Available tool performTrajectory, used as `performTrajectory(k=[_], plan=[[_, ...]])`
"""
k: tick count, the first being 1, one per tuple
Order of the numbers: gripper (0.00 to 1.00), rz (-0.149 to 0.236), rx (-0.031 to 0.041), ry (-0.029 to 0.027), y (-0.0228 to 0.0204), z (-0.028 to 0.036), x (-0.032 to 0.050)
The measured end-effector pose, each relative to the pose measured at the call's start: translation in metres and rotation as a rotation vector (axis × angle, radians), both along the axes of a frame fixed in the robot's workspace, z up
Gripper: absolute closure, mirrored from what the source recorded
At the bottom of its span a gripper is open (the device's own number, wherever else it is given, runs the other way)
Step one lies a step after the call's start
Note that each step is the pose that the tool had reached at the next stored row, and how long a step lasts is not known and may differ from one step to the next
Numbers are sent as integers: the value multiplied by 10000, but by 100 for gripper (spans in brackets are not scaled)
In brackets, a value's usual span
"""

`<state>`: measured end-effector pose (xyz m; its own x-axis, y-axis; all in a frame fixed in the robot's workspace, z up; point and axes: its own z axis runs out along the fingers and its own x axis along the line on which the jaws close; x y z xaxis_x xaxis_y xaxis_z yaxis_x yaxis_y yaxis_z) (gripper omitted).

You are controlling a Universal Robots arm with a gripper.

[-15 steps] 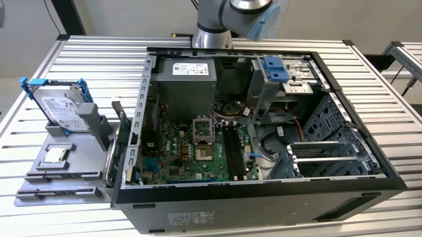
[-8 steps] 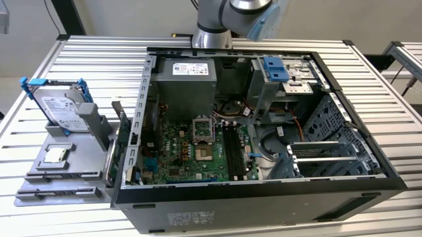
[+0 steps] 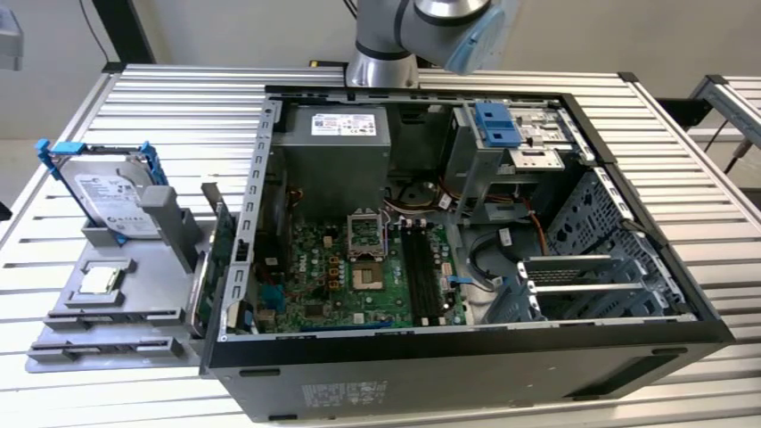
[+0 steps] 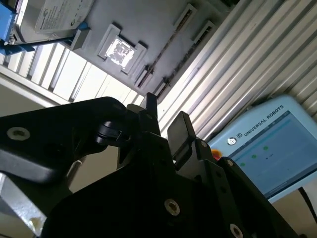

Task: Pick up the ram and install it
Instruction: 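Pick up the ram and move it above insertion slot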

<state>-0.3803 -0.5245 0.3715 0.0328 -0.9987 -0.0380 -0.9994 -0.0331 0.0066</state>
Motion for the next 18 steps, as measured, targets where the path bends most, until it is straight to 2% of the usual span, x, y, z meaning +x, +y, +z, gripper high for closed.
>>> performTrajectory(k=[6, 18], plan=[[0, 0, 2, -2, 0, -26, 0], [0, -1, 1, -2, 0, -190, 1]])
